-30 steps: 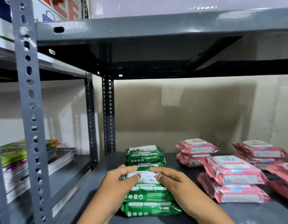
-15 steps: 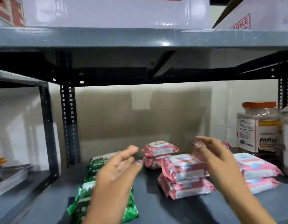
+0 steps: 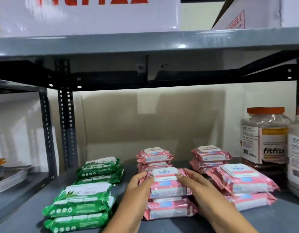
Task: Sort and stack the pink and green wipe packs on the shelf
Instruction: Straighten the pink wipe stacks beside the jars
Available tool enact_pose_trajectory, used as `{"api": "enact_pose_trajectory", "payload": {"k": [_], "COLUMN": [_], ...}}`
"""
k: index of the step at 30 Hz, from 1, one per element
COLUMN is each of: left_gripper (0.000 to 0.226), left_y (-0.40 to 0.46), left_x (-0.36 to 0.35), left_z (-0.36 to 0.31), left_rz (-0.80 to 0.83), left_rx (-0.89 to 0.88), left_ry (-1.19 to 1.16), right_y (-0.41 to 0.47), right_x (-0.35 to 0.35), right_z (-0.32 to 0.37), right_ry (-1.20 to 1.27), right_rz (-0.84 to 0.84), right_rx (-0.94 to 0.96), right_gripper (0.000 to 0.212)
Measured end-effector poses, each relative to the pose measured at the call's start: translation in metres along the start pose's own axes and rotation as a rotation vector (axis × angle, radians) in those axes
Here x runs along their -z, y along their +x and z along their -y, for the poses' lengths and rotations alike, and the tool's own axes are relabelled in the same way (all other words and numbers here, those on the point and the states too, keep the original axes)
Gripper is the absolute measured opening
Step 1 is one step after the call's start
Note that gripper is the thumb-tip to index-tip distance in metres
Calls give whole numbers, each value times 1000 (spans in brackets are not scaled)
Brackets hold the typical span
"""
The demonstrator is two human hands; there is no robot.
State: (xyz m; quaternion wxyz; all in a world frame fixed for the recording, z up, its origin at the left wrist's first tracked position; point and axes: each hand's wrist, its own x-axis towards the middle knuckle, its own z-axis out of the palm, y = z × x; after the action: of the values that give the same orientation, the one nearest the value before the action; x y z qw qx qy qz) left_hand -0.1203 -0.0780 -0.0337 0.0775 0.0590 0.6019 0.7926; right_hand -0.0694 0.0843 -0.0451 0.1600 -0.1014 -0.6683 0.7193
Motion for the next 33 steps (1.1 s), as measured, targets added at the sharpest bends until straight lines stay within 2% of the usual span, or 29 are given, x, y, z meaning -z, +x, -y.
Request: {"api": "enact_pose_trajectory", "payload": {"k": [2, 4, 6, 7, 8, 9, 10, 12, 15, 18, 20, 25, 29, 33], "left_gripper": [17, 38, 73, 78, 71, 59, 50, 42, 35, 32, 34, 28, 49, 22], "left_y": [-6, -13, -22, -29, -45, -53, -58, -65, -60, -48, -41, -32, -33, -43], "left_x": [6, 7, 6, 8, -20, -28, -33, -54, -109, -153, -167, -175, -170, -172], "left_z": [0, 2, 2, -2, 2, -1, -3, -4, 15, 43, 51, 55, 54, 47], "left_rz": [4, -2, -71, -91, -88, -85, -77, 82, 254, 268, 282, 245, 190, 264], "left_rx": [-5, -62, -159, -257, -343, -413, -464, -413, -225, -61, 20, 51, 36, 34], "left_ry": [43, 99, 243, 312, 299, 233, 190, 95, 86, 144, 140, 132, 173, 272], "right_y": [-5, -17, -32, -40, -51, -57, -58, -56, -26, 3, 16, 26, 16, 1], "right_x": [-1, -4, -6, -10, 23, 35, 45, 78, 141, 180, 185, 184, 189, 189], "right_z": [2, 8, 15, 20, 22, 27, 33, 50, 51, 35, 29, 31, 28, 30], "right_ry": [-36, -94, -128, -175, -220, -233, -205, -228, -295, -315, -319, -308, -189, -201], "right_rz": [29, 83, 89, 67, -4, -56, -95, -259, -389, -252, -153, -26, 1, -2], "right_rx": [62, 79, 115, 147, 206, 282, 335, 435, 351, 106, 26, 21, 28, 35], "right_gripper": [14, 9, 23, 40, 54, 56, 47, 25, 30, 30, 30, 29, 22, 18]}}
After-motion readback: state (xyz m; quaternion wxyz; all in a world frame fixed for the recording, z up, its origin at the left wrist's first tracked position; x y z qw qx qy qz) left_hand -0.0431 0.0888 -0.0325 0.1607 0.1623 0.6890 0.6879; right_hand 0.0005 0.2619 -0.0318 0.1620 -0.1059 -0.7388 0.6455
